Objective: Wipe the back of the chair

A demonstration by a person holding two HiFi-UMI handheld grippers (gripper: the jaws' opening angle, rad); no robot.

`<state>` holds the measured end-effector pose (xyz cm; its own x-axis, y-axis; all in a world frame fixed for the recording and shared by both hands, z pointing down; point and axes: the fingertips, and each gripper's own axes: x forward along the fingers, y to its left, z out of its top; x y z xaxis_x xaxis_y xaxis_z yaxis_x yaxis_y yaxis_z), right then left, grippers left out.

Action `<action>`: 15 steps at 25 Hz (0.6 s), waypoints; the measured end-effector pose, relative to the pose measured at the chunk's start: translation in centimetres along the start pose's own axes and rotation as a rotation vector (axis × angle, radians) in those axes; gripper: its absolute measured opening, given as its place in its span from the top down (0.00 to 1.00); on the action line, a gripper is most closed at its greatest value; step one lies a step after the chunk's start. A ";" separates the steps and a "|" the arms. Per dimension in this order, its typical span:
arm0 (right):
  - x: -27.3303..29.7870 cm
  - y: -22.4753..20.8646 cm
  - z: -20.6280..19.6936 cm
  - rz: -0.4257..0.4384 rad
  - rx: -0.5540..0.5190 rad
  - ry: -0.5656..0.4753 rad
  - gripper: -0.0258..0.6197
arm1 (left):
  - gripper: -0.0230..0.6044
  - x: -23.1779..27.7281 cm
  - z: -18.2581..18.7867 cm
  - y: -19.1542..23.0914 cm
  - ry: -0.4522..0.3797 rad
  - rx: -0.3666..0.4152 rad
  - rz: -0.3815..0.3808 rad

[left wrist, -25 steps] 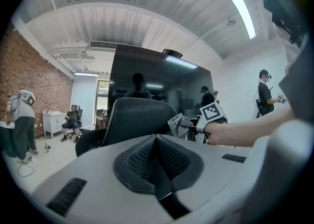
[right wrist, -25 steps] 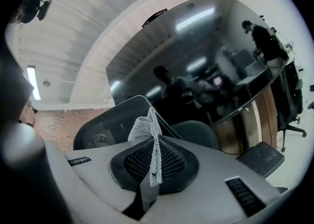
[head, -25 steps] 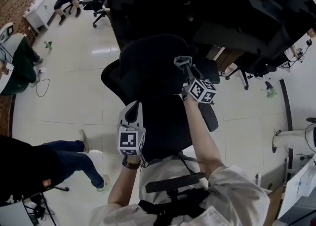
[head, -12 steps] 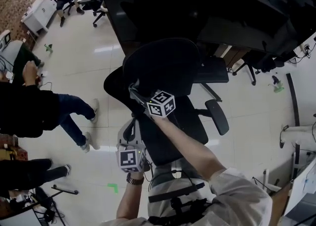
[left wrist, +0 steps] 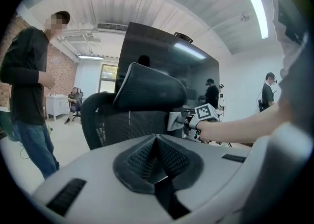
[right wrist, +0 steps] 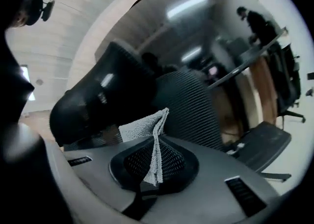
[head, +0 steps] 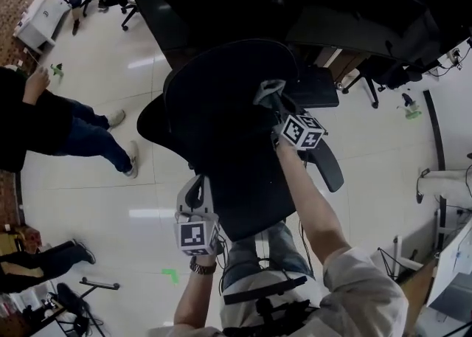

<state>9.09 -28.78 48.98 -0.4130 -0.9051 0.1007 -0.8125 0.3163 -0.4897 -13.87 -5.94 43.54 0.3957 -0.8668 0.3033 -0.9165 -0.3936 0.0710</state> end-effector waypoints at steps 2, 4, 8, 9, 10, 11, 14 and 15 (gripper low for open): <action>-1.3 -4.2 1.1 -0.107 0.001 -0.038 0.93 | 0.95 0.5 -0.5 -0.3 0.005 0.006 -0.015; -1.1 -4.0 -0.2 -0.101 -0.017 -0.030 0.93 | 0.95 0.8 -1.3 -0.2 0.014 0.010 -0.021; 1.9 7.1 -8.2 0.171 -0.108 0.108 0.93 | 0.95 1.0 -2.8 0.3 0.034 0.013 -0.020; 2.4 10.8 -10.6 0.260 -0.132 0.153 0.93 | 0.95 0.9 -2.8 0.4 0.034 0.014 -0.016; 2.7 14.4 -12.9 0.346 -0.149 0.195 0.93 | 0.95 0.8 -2.8 0.6 0.034 0.018 -0.012; 2.8 17.7 -15.0 0.425 -0.158 0.233 0.93 | 0.95 0.5 -2.9 0.8 0.033 0.022 -0.006; 2.4 24.4 -19.5 0.595 -0.158 0.312 0.93 | 0.95 -0.2 -3.1 1.3 0.039 0.035 0.010; 2.3 25.3 -20.4 0.622 -0.153 0.327 0.93 | 0.95 -0.5 -3.2 1.5 0.039 0.039 0.016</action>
<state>-20.77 -17.10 54.46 -0.9009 -0.4203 0.1084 -0.4251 0.8040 -0.4158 -15.59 -5.11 46.55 0.3779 -0.8609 0.3408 -0.9195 -0.3920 0.0292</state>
